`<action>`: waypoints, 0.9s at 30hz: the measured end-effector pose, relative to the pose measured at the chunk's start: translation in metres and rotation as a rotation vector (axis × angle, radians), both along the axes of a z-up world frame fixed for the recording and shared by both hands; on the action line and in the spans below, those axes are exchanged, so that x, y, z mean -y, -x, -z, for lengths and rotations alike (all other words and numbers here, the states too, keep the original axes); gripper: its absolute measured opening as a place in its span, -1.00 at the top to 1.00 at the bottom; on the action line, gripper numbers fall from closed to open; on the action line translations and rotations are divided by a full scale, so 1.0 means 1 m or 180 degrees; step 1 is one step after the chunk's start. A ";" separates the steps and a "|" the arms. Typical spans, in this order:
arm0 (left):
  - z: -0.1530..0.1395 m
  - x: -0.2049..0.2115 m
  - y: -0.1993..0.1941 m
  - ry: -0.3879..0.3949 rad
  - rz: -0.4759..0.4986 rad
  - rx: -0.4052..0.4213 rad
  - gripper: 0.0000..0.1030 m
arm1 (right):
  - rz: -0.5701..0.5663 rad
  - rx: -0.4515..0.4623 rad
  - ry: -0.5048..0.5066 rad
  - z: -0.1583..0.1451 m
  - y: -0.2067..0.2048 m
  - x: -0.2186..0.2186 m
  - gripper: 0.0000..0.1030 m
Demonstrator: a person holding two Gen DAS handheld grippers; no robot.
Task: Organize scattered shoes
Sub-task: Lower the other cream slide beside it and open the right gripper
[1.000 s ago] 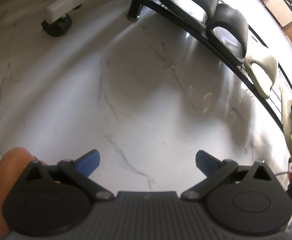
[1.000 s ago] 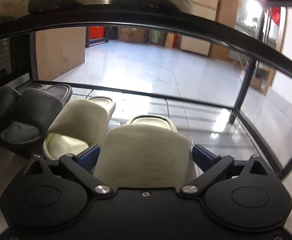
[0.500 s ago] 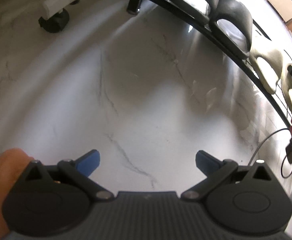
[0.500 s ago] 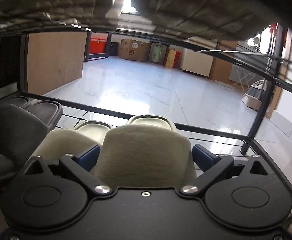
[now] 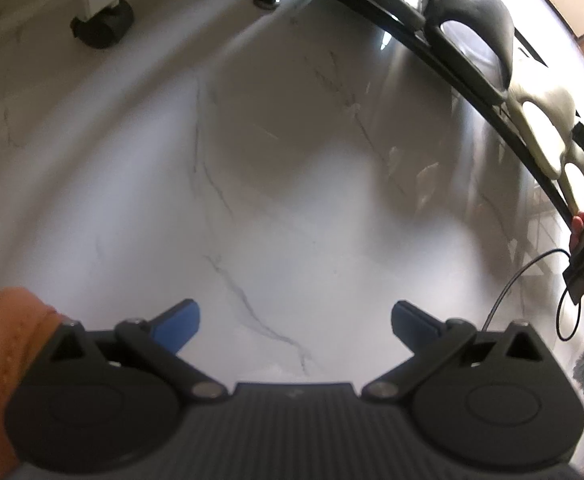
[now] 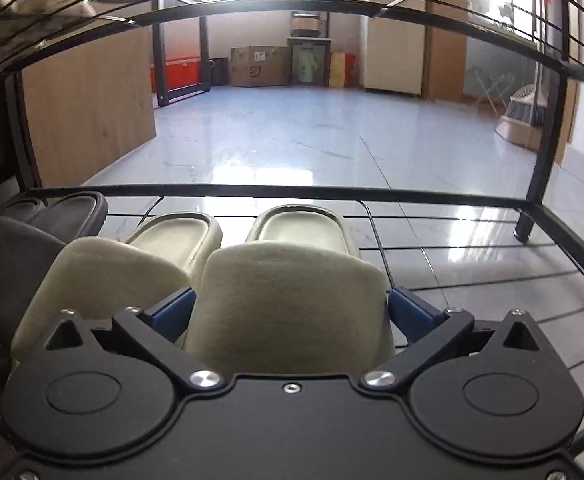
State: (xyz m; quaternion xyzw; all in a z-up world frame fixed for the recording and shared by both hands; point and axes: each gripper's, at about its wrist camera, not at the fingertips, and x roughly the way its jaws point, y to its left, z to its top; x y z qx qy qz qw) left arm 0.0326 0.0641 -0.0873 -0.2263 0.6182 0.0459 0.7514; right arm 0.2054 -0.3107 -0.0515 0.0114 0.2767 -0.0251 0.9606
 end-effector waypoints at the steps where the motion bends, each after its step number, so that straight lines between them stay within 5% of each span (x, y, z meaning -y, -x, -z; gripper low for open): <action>1: -0.001 0.000 0.001 0.0003 -0.0001 0.0010 -0.98 | 0.0004 -0.0016 -0.0020 -0.003 0.003 -0.001 -1.00; 11: -0.011 -0.006 0.003 0.0073 -0.0042 0.0108 -0.98 | -0.0282 -0.0122 0.0101 -0.031 0.056 -0.004 -1.00; 20: -0.014 -0.007 0.003 0.0143 -0.0040 0.0133 -0.98 | -0.0230 -0.0489 -0.0069 -0.011 0.056 0.005 -1.00; 27: -0.008 -0.003 -0.002 0.0108 -0.0040 0.0088 -0.98 | -0.0313 -0.0381 -0.0067 -0.002 0.057 0.003 -0.95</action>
